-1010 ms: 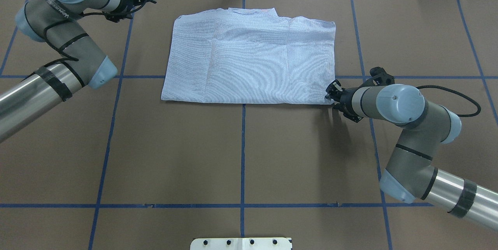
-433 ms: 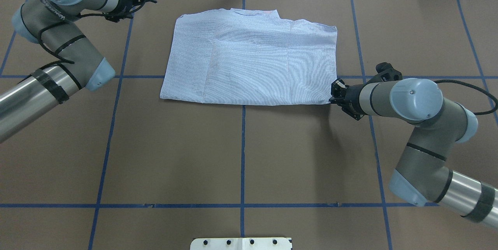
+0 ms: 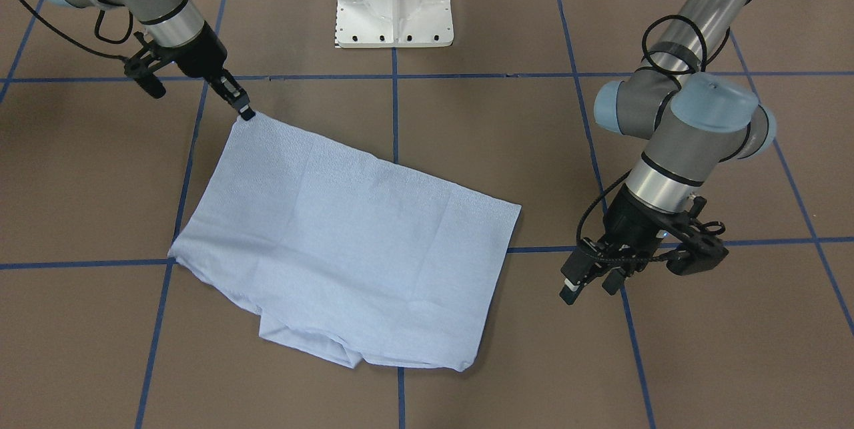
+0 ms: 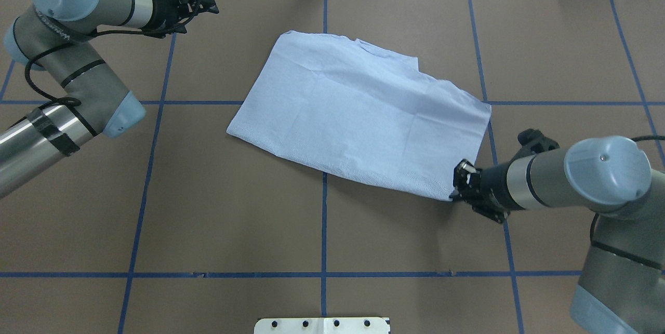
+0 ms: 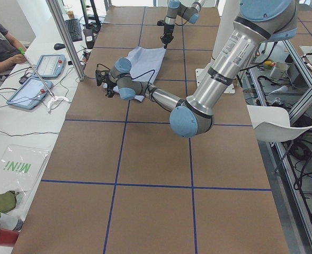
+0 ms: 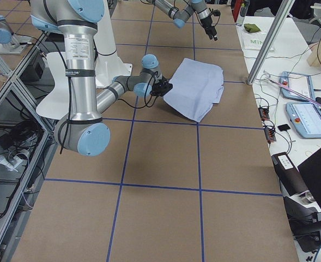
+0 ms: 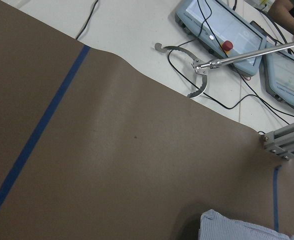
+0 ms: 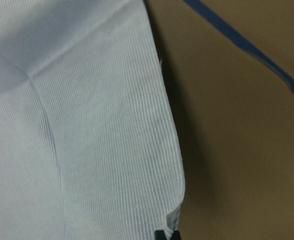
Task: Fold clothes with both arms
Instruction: 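Grasp the shirt edge with the right gripper and drag it toward the robot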
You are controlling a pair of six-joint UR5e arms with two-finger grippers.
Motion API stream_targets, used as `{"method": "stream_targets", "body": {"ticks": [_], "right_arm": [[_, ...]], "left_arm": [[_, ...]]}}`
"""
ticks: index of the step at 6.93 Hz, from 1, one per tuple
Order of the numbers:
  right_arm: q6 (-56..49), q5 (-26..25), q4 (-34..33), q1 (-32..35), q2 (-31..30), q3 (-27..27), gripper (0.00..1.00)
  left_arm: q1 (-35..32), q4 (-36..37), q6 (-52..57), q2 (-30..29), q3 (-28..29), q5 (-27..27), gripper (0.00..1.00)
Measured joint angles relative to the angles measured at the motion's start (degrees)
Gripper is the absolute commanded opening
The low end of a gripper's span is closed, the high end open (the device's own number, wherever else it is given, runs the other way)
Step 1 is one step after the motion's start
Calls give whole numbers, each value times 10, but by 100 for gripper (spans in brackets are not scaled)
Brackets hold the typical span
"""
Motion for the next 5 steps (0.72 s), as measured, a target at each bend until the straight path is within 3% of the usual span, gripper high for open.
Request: {"method": "stream_targets", "body": {"ticks": [1,2,3,5], "right_arm": [[5,69,-5,-32,-18,29,0],[18,154,-7,-56,-25,49,11],[31,210,-7,-83,-27,61,99],[40,238,-8,-111,-27,64,100]], "left_arm": [[5,0,0,25,-39,-6,100],[17,1,-13,51,-84,-9,99],[34,3,-42,74,-125,-10,99],[69,14,-111,109,-186,-27,99]]}}
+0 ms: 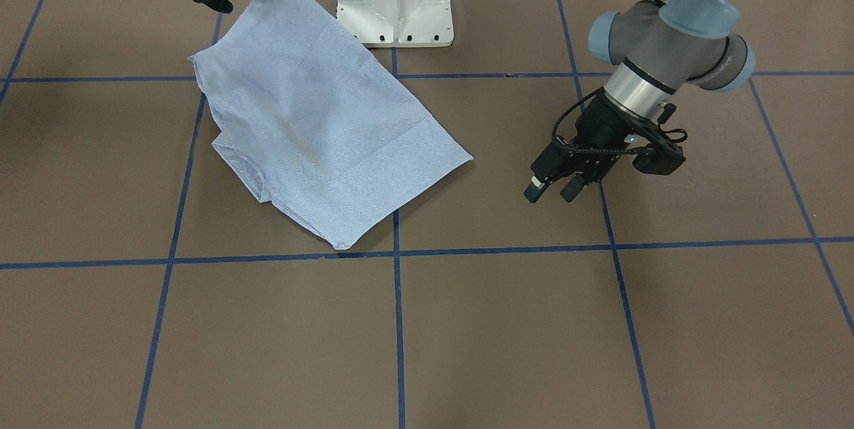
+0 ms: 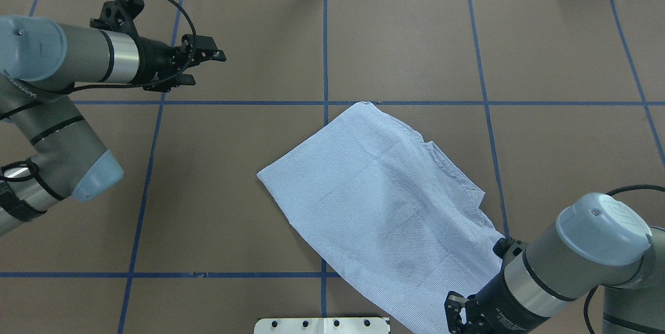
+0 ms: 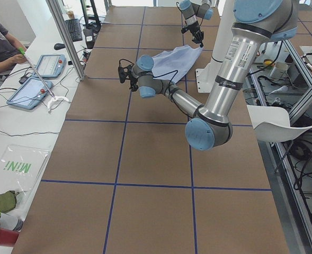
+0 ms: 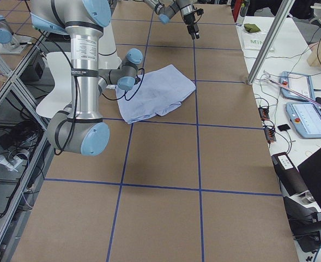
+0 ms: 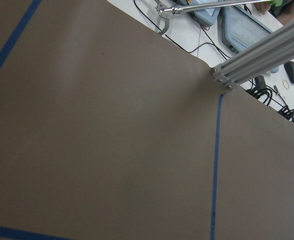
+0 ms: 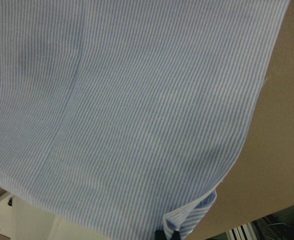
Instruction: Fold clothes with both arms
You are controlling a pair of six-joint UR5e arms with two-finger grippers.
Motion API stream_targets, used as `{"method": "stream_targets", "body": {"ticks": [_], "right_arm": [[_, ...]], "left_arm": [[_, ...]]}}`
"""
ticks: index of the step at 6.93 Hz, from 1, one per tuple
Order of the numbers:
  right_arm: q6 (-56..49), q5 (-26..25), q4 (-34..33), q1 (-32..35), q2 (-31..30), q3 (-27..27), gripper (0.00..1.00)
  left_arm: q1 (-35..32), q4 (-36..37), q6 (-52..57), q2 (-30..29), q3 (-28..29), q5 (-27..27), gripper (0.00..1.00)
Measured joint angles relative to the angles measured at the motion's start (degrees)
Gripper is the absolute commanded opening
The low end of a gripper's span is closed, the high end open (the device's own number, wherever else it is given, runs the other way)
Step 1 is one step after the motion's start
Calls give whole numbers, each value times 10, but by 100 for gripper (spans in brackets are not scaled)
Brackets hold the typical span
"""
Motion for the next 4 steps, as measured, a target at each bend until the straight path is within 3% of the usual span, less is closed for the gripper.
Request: {"method": "stream_targets", "body": {"ticks": [2,4], "right_arm": [[0,3,1,61,2,-6,100],[-5,10,1,172,33,-17,100]], "left_arm": [[37,6,-60,18,-28,-31,99],[99,27,-105,30,-45,-28,98]]}}
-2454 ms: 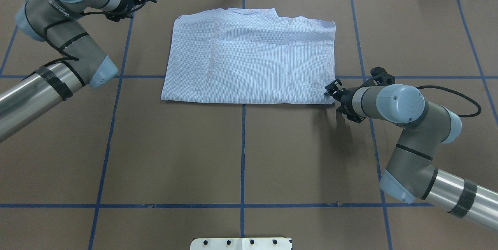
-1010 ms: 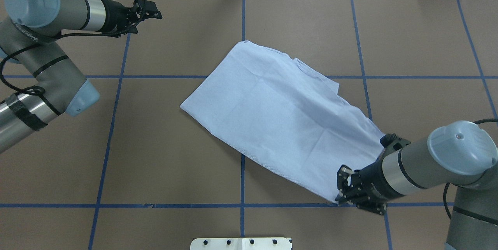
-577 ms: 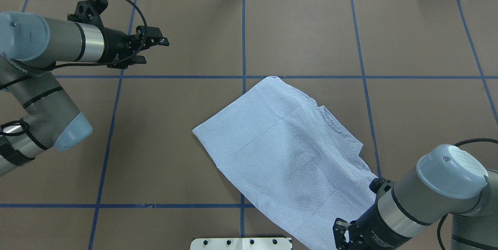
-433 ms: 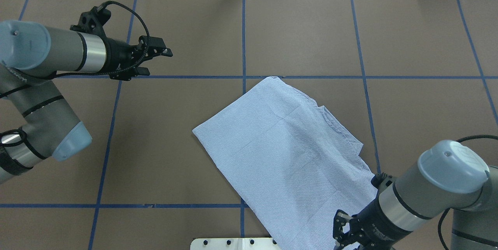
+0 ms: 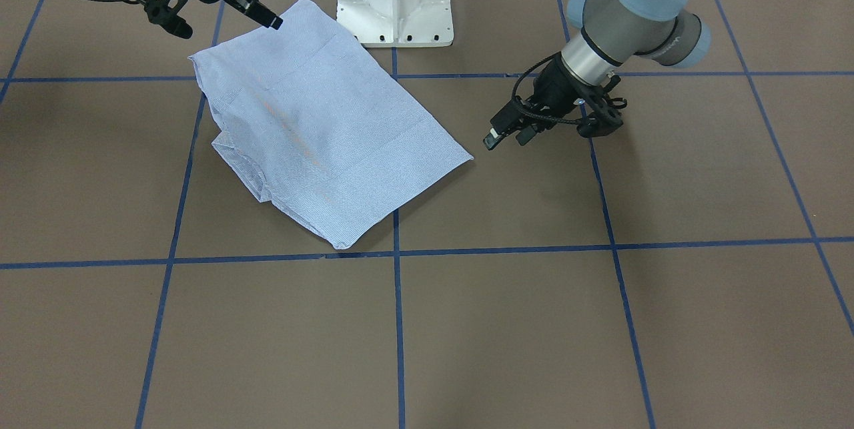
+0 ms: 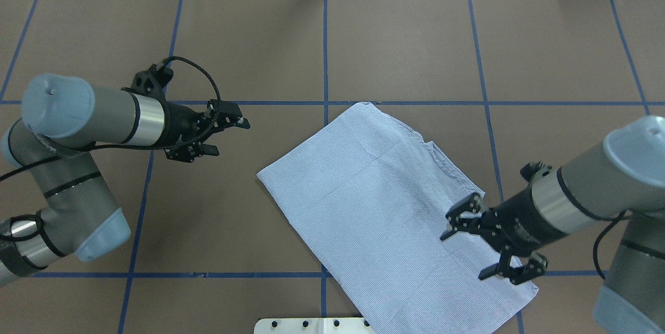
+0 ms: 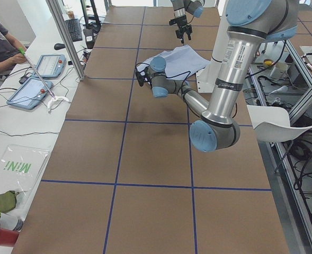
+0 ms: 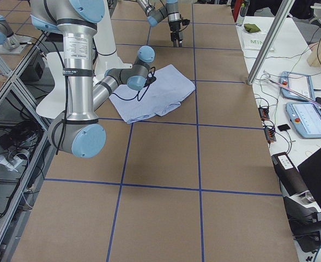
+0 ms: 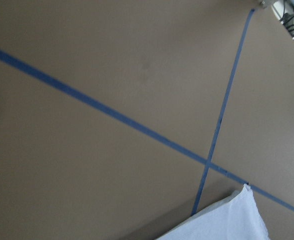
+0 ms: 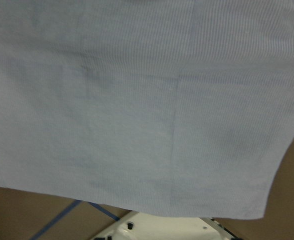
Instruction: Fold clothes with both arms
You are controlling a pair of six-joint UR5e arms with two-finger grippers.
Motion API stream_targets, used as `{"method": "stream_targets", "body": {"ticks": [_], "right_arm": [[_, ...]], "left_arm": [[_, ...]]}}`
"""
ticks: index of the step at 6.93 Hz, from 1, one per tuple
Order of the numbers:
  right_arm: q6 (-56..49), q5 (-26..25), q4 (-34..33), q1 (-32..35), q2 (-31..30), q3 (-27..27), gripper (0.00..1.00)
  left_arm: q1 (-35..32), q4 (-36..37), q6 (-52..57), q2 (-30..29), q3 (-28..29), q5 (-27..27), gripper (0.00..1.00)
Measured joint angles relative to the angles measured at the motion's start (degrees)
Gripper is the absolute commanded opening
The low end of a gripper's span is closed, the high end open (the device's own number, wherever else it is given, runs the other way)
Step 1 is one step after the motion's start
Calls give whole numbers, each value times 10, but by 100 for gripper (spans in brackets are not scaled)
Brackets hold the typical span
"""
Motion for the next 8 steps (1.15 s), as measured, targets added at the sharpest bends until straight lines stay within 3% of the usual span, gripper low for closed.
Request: {"method": "stream_targets", "body": {"ticks": [2,6,8], "right_arm": [[-18,-1,0,94,47,-43,100],[-54,-7,0,128,65,-77,100],[-55,-7,-1,128,66,-79,100]], "left_arm": [[70,25,-17,-19,27,37,97],[90,40,-21,-54,82,50,46],[90,48,-21,-55,84,51,0]]}}
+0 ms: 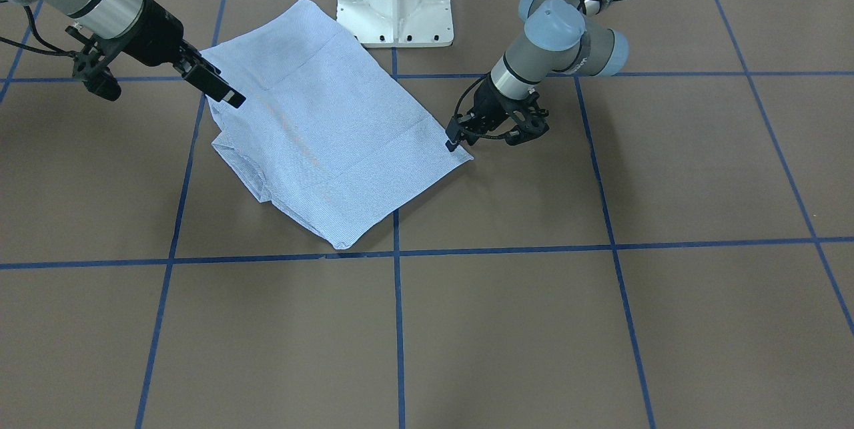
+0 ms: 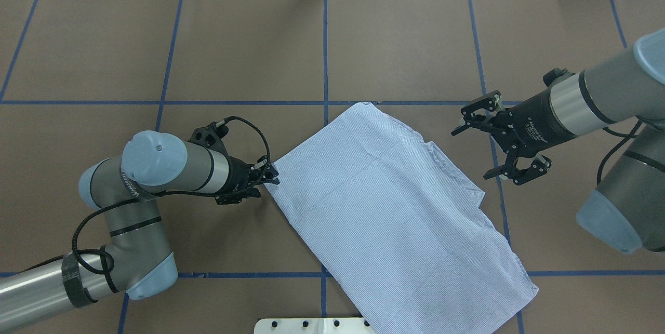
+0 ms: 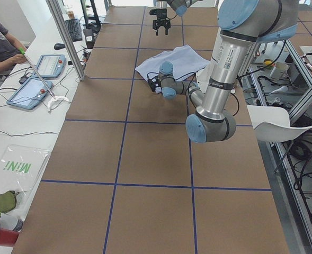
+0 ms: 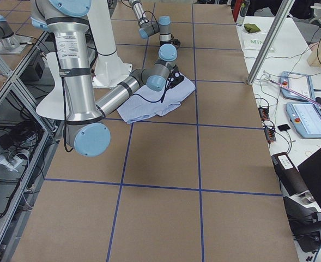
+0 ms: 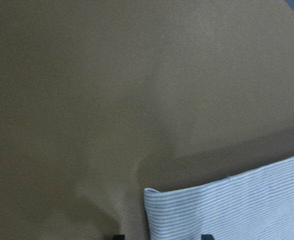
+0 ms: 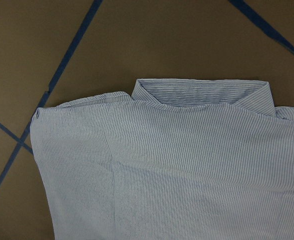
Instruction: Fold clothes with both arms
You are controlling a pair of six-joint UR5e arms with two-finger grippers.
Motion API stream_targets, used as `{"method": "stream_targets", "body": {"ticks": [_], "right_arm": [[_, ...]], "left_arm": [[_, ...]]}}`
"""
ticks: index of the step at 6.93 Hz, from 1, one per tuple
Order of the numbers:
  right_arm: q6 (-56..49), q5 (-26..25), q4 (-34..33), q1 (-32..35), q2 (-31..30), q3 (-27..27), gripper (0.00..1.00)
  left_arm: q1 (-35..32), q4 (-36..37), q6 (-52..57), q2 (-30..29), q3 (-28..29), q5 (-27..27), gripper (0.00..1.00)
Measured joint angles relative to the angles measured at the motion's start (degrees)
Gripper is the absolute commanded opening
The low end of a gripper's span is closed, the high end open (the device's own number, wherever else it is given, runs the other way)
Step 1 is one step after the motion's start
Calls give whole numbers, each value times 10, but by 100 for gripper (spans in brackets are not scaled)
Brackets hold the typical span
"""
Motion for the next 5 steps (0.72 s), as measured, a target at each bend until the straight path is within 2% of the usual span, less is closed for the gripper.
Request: {"method": "stream_targets", "body": {"ticks": [3,5], "right_arm": [[0,1,0,3,-2,0,100],[0,1,0,3,-4,0,100]], "left_arm": [[-9,21,3,0,-2,11,0],[-39,27,19,-3,-2,14,0]]}}
